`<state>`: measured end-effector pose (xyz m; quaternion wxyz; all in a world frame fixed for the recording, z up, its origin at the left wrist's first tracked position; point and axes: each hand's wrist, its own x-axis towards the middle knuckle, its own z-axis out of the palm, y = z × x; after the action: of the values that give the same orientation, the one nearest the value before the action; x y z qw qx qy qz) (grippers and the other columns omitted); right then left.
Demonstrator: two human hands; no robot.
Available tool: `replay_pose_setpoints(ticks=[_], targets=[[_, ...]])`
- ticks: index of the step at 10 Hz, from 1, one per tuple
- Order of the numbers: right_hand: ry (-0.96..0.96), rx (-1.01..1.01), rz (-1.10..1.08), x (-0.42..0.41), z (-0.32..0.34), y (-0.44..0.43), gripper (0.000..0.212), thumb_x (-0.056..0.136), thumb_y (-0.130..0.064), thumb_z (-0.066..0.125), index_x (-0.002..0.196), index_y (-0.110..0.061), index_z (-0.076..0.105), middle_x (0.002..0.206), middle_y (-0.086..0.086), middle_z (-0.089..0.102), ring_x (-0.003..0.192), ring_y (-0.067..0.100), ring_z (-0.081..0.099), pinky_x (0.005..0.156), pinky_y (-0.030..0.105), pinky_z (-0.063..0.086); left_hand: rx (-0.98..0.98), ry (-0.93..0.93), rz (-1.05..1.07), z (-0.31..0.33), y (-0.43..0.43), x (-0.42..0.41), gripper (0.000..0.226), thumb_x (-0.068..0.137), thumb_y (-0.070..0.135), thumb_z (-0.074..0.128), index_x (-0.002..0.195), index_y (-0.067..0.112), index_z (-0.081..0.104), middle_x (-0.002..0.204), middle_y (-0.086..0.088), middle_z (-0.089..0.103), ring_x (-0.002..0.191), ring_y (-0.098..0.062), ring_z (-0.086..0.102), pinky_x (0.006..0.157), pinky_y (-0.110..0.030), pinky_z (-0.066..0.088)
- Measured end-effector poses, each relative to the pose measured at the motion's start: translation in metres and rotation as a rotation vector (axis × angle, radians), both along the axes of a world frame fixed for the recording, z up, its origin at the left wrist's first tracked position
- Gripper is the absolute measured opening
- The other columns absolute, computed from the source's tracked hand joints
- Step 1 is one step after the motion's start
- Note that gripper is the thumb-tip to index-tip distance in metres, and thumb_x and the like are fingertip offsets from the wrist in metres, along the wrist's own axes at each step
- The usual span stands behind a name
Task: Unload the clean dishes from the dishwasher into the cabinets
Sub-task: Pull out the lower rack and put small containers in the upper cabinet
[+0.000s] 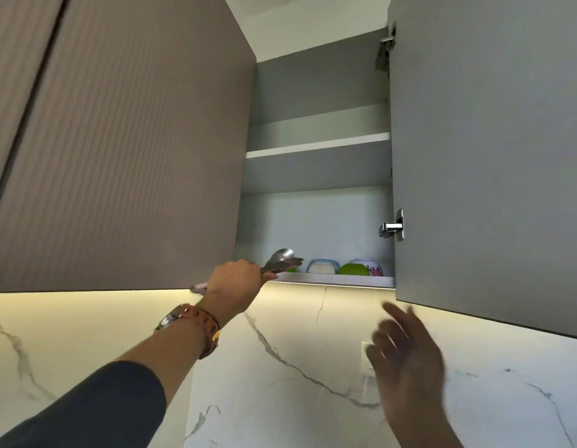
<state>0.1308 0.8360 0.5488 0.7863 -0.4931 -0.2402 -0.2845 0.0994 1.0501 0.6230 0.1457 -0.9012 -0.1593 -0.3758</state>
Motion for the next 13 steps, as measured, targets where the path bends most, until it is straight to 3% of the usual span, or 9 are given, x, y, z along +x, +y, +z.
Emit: replay_pose_setpoints(ticks=[1,2,3,4,6,9,10,12,13], targets=[[-0.457,-0.457,-0.191,0.020,0.048,0.047,0.040,0.078,-0.006,0.065,0.113,-0.022,0.056,0.102,-0.005,0.060,0.095,-0.002,0.059,0.079,0.012,0.047,0.144,0.052,-0.014,0.018,0.009,0.016,0.057,0.096,0.054,0.023,0.097,0.009,0.058,0.094,-0.009,0.063,0.091,-0.027,0.064,0.072,-0.033,0.045],[-0.608,-1.125,-0.411,0.061,0.106,0.093,0.075,0.078,-0.016,0.069,0.142,-0.020,0.032,0.147,0.001,0.034,0.142,0.017,0.021,0.115,0.032,0.022,0.247,0.063,-0.039,0.041,0.021,0.031,0.057,0.097,0.051,0.022,0.107,0.006,0.056,0.098,-0.010,0.062,0.091,-0.027,0.063,0.078,-0.036,0.049],[-0.710,-1.392,-0.570,0.085,0.140,0.133,0.065,0.085,-0.033,0.063,0.140,-0.019,0.032,0.143,0.003,0.043,0.140,0.022,0.027,0.118,0.049,0.009,0.338,0.031,-0.086,0.067,0.036,0.052,0.043,0.102,0.035,0.028,0.118,0.003,0.052,0.117,-0.014,0.061,0.104,-0.032,0.062,0.084,-0.039,0.048],[-0.718,-1.477,-0.660,0.110,0.161,0.157,0.043,0.095,-0.038,0.044,0.127,-0.012,0.035,0.118,0.008,0.062,0.119,0.026,0.049,0.109,0.050,0.020,0.292,0.019,-0.149,0.086,0.050,0.076,0.030,0.101,0.019,0.032,0.117,0.001,0.050,0.114,-0.016,0.062,0.099,-0.031,0.063,0.083,-0.036,0.048],[-0.608,-1.686,-0.559,0.170,0.183,0.176,0.031,0.096,-0.039,0.045,0.108,-0.014,0.031,0.116,0.008,0.065,0.109,0.029,0.053,0.098,0.042,0.026,0.100,0.156,-0.265,0.093,0.072,0.140,0.027,0.099,0.018,0.034,0.113,0.000,0.050,0.110,-0.018,0.060,0.090,-0.030,0.059,0.079,-0.035,0.048],[-0.306,-1.814,-0.397,0.240,0.168,0.198,0.046,0.100,-0.029,0.039,0.135,0.001,0.034,0.136,0.016,0.046,0.123,0.031,0.047,0.099,0.037,0.036,0.111,0.217,-0.192,0.074,0.090,0.230,0.030,0.097,0.006,0.034,0.120,0.006,0.053,0.122,-0.013,0.057,0.112,-0.029,0.057,0.096,-0.040,0.041],[-0.245,-1.833,-0.360,0.255,0.155,0.212,0.047,0.099,-0.033,0.039,0.135,-0.003,0.039,0.137,0.016,0.048,0.122,0.031,0.049,0.104,0.041,0.037,0.022,0.318,-0.186,0.070,0.103,0.241,0.030,0.097,0.010,0.036,0.121,0.007,0.054,0.121,-0.013,0.058,0.105,-0.028,0.059,0.088,-0.033,0.044],[-0.236,-1.838,-0.342,0.258,0.146,0.217,0.055,0.097,-0.048,0.035,0.137,-0.009,0.037,0.142,0.011,0.044,0.130,0.030,0.042,0.106,0.040,0.032,-0.157,0.385,-0.264,0.067,0.121,0.248,0.031,0.097,0.027,0.041,0.112,0.006,0.059,0.093,-0.010,0.055,0.081,-0.022,0.046,0.072,-0.031,0.039],[-0.225,-1.860,-0.368,0.255,0.144,0.212,0.048,0.100,-0.042,0.029,0.141,-0.017,0.035,0.147,0.005,0.039,0.133,0.027,0.038,0.106,0.038,0.027,-0.291,0.399,-0.324,0.065,0.127,0.254,0.023,0.095,0.017,0.042,0.101,0.006,0.060,0.091,-0.007,0.050,0.081,-0.022,0.042,0.065,-0.026,0.031]])
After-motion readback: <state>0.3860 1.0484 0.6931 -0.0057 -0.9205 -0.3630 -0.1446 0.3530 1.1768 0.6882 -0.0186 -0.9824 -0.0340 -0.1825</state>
